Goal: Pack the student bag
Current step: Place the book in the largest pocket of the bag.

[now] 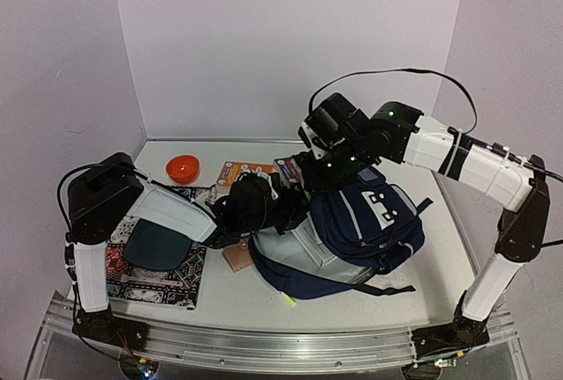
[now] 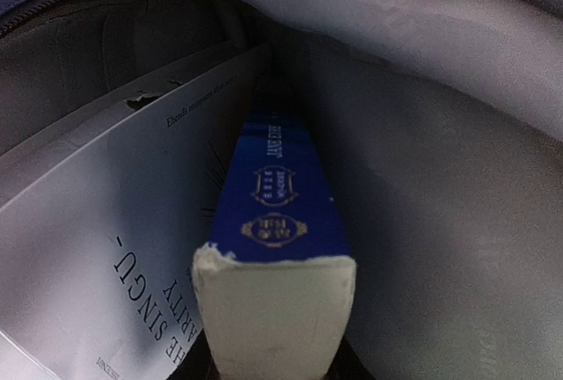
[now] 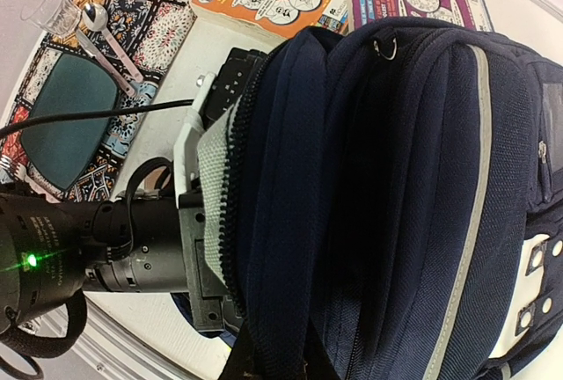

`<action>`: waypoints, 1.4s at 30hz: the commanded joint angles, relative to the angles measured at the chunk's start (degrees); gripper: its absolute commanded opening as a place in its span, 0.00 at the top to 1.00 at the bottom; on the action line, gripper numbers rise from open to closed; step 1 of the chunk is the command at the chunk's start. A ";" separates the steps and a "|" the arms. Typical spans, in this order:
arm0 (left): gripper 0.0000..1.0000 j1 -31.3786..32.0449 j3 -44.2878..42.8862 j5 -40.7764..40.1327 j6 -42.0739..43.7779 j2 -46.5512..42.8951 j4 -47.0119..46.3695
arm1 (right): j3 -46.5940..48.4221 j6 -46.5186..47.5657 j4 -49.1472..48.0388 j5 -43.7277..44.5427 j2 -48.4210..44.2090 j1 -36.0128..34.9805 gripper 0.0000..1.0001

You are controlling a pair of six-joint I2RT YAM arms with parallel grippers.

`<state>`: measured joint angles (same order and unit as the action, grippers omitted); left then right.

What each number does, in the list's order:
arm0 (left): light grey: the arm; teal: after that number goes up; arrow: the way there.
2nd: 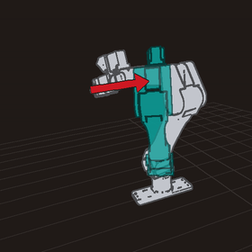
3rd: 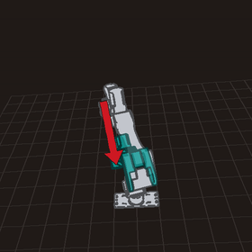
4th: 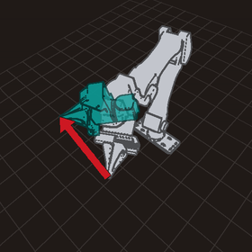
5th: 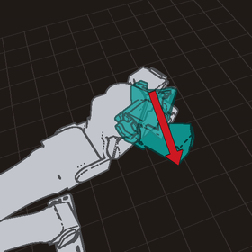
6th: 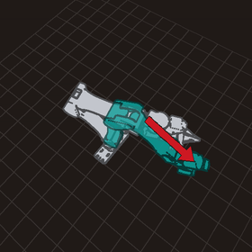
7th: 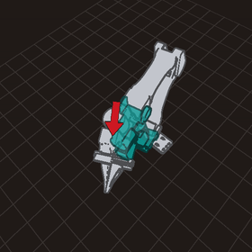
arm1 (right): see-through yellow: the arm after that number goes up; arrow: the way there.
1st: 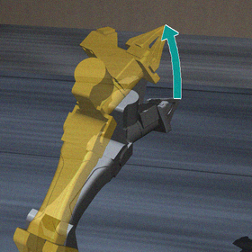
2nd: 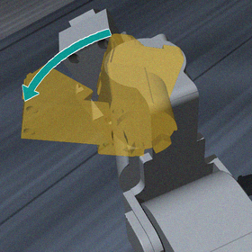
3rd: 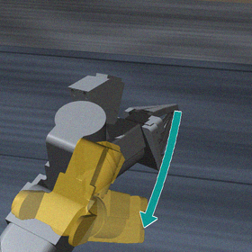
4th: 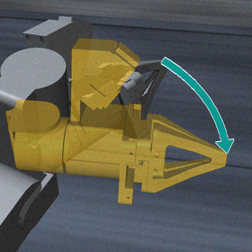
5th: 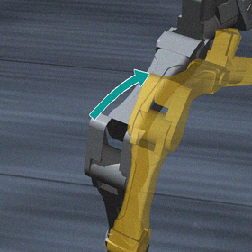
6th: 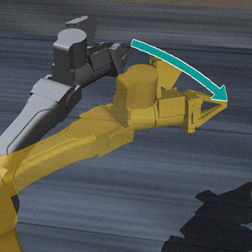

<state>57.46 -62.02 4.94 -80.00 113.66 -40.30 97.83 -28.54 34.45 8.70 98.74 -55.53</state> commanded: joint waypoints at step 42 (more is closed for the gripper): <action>0.31 0.57 0.57 -6.52 28.27 -19.99 23.64 | -16.35 4.28 6.81 11.62 -14.17 8.60 1.00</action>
<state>60.36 -61.08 1.44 -55.01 100.40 -20.99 84.89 -24.87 33.45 14.40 88.78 -49.05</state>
